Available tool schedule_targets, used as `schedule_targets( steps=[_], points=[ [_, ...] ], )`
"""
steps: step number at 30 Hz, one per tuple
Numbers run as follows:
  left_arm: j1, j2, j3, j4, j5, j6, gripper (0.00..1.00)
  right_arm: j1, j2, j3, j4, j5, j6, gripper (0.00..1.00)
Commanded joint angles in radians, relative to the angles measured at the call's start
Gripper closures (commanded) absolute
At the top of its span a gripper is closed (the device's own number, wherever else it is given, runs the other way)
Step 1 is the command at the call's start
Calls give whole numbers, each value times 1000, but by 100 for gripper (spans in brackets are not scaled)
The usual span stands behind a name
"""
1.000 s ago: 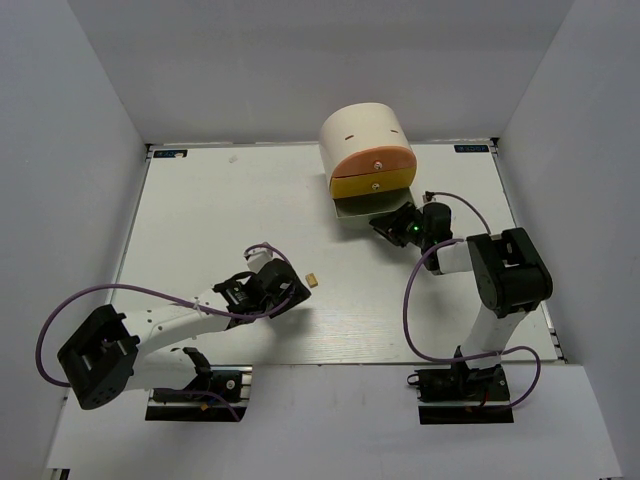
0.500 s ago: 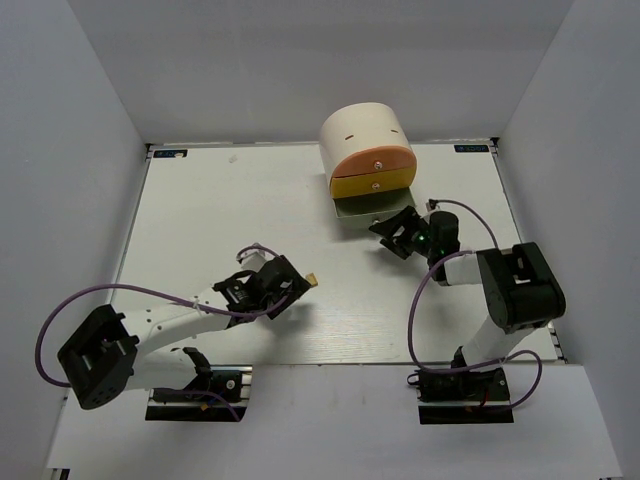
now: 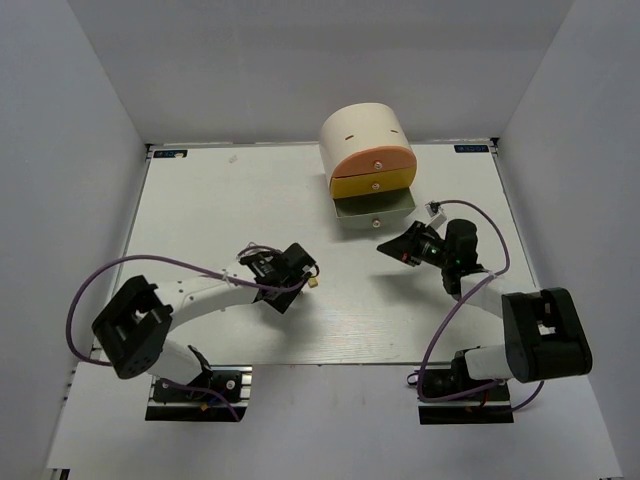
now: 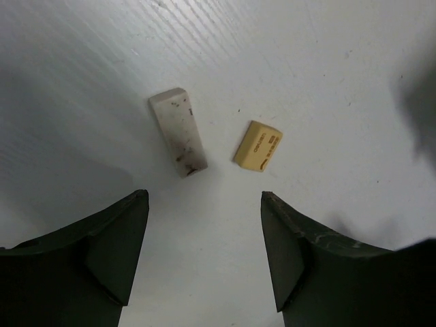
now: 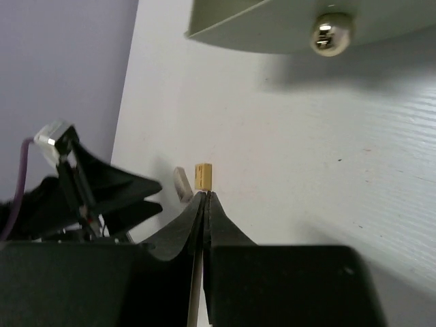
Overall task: Sort the stationery into containers
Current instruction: Pick up the stationery from the center of the board.
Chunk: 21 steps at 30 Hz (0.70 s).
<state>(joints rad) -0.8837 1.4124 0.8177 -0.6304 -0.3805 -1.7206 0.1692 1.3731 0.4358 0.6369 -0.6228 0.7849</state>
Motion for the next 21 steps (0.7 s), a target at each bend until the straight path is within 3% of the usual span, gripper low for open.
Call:
schedule_targets(
  steps=[1, 9, 21],
  points=[
    [17, 59, 90, -116, -20, -51, 24, -8, -39, 33, -51, -138, -142, 97],
    [84, 134, 110, -143, 35, -51, 38, -25, -75, 98, -221, -288, -393, 67],
    [140, 287, 155, -111, 124, 42, 41, -37, -128, 130, -260, -347, -495, 61]
  ],
)
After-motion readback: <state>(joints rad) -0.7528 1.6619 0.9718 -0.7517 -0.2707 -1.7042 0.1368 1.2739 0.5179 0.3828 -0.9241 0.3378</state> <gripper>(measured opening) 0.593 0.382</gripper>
